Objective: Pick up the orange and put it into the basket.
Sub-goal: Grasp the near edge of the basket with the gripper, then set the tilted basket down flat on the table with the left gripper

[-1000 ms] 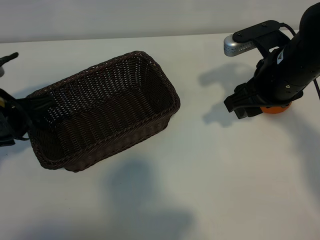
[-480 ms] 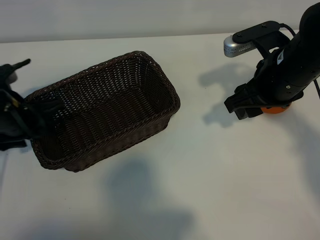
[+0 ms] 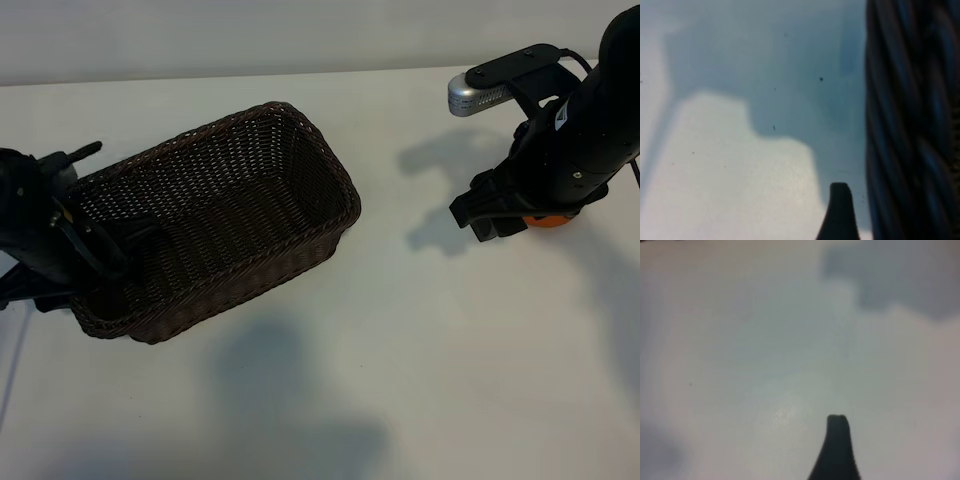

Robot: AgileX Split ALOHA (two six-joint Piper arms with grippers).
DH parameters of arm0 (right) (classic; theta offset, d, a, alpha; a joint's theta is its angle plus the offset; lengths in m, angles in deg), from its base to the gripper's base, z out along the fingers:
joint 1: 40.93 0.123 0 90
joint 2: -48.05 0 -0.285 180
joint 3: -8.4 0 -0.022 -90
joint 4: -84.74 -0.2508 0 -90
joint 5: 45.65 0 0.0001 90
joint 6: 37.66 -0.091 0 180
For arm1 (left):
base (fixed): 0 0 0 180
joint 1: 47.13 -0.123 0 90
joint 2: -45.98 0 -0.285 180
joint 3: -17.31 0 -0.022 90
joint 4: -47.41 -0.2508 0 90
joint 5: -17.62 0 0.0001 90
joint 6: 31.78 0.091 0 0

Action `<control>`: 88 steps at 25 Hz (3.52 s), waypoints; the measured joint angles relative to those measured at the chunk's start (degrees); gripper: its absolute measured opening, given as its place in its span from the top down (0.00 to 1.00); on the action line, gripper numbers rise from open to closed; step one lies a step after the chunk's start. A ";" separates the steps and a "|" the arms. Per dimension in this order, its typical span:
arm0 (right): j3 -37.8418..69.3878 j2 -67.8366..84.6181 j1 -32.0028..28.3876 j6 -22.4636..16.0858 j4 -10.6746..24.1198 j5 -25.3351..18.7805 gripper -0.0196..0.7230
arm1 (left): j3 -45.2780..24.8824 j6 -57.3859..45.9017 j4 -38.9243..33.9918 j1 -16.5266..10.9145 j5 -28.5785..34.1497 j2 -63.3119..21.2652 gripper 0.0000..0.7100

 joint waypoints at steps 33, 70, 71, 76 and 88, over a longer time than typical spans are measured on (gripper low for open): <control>0.00 0.00 0.00 0.01 -0.01 -0.66 0.22 | -1.72 3.09 0.46 -1.72 -2.94 0.71 0.25; 0.00 0.00 0.00 0.06 -0.01 -1.28 0.22 | -2.04 43.26 39.78 -11.99 -1.89 -10.41 0.63; 0.00 0.00 0.00 0.06 -0.01 -1.28 0.22 | -1.98 44.51 41.15 -11.99 -1.89 -10.41 0.63; 0.00 0.00 0.00 0.06 -0.01 -1.28 0.22 | 1.98 46.60 41.74 -11.99 -1.32 -9.89 0.63; 0.00 0.00 0.00 0.06 -0.01 -1.28 0.22 | 16.14 46.36 38.30 -10.93 4.71 1.39 0.63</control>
